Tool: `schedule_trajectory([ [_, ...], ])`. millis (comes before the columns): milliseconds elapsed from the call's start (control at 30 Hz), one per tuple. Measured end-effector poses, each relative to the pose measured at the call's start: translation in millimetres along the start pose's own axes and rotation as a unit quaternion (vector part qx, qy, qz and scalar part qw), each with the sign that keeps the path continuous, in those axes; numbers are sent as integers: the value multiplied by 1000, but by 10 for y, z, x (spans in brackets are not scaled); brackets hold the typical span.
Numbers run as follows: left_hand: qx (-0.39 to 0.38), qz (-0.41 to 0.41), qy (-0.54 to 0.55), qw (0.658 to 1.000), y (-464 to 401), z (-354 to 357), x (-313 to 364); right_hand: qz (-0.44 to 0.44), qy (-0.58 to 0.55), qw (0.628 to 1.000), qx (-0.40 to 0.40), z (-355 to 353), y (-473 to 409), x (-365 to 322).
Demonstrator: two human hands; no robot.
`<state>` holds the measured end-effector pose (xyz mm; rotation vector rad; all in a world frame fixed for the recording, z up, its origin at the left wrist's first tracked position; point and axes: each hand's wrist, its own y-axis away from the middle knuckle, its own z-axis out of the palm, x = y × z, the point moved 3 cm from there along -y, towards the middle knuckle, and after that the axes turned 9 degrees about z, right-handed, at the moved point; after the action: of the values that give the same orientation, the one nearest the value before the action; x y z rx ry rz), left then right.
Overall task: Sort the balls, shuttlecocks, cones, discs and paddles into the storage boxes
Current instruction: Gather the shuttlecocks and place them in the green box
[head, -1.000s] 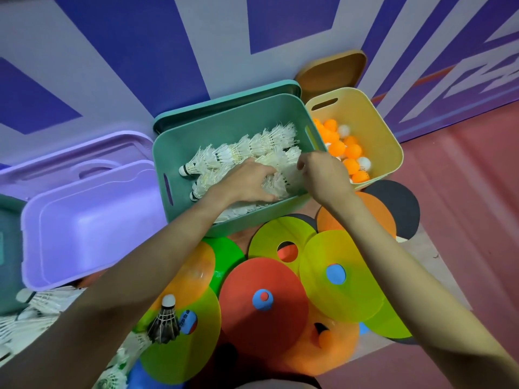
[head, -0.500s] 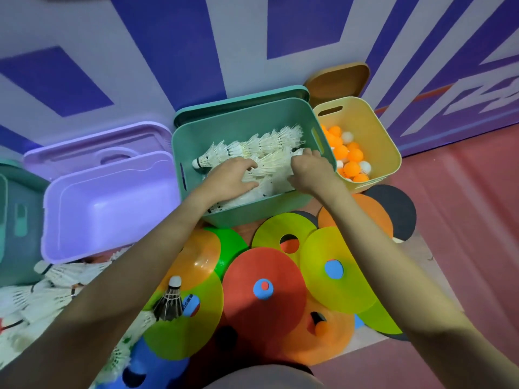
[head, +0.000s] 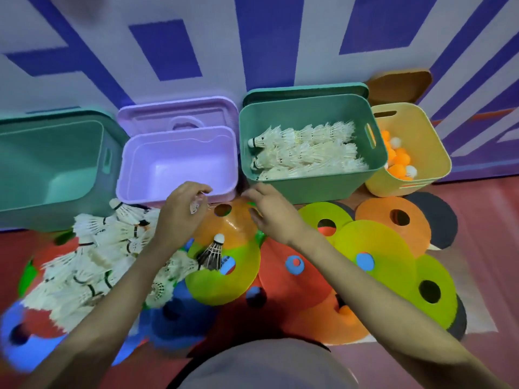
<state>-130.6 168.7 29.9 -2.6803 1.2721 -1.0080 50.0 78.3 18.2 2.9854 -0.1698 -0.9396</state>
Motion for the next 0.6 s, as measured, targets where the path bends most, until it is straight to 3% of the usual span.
schedule_trajectory([
  [267,-53,-48,-22,997,887,-266,-354,-71,162,971,-159,1001,144,-454],
  [400,-69,-52,-30,996,1110,-356,-377,-68,246,952,-167,1274,153,-600],
  [600,-171,-73,-35,982,1282,-273,-393,-66,283,942,-169,1419,160,-689],
])
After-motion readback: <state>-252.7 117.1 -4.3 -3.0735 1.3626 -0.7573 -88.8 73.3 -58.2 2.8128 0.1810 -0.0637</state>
